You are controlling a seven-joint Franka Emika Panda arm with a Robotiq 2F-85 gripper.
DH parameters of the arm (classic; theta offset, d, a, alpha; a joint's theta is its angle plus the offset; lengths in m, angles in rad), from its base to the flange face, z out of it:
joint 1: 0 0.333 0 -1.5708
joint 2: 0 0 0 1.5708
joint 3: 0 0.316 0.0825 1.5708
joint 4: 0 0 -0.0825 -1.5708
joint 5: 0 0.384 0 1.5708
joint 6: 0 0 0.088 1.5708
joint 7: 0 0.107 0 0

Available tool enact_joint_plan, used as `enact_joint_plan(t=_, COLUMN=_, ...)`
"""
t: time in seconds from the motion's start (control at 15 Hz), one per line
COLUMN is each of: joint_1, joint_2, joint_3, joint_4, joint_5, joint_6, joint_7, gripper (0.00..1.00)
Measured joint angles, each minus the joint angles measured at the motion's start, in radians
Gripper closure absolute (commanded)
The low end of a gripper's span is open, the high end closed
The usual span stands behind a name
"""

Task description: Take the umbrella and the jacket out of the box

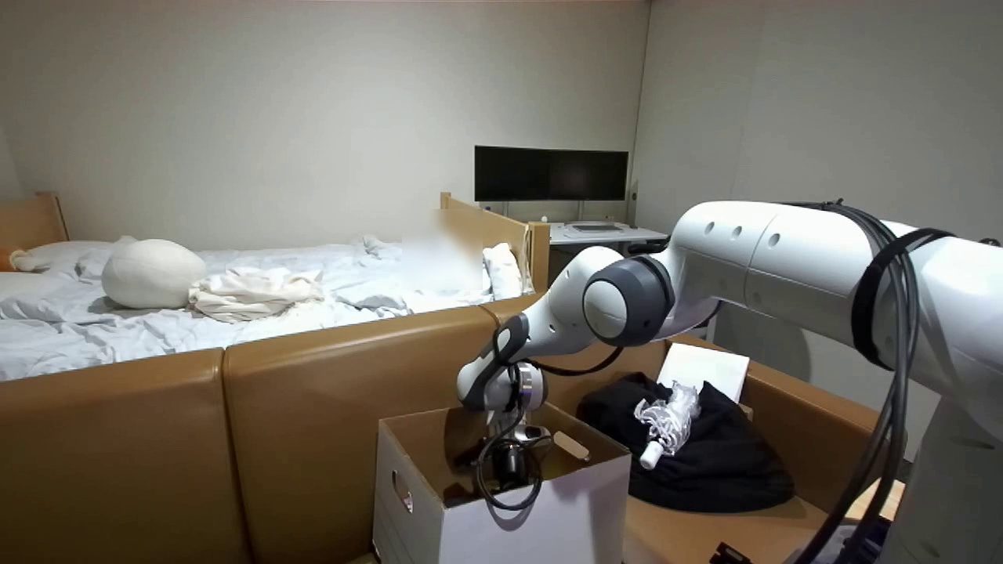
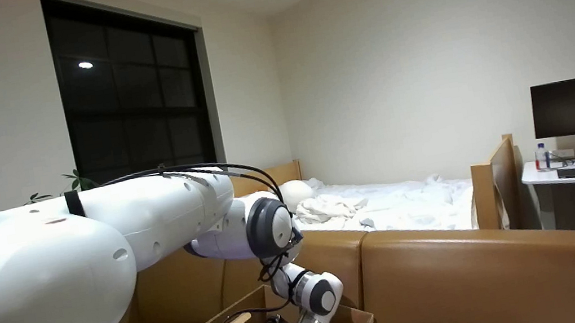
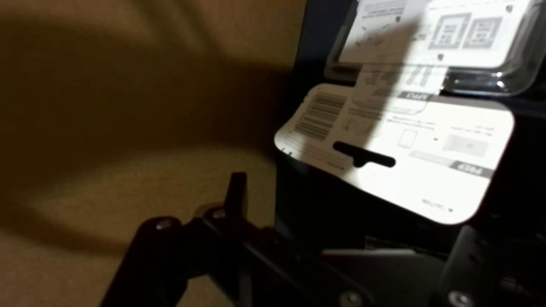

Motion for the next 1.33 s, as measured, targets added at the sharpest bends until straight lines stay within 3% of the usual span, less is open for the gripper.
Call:
enact_joint_plan(t=0.8, joint_1=0.021, joint_2=0.000, joint_3=0.024, joint_4=0.002, joint_5=0.000, joint_6=0.014, joint_7=-0.071, gripper=0.00)
enact_joint_plan(t=1.33, joint_1=0.055, joint_2=0.000, joint_3=0.027, joint_4=0.001, joint_5=0.000, joint_6=0.173, joint_7=-0.170, gripper=0.00)
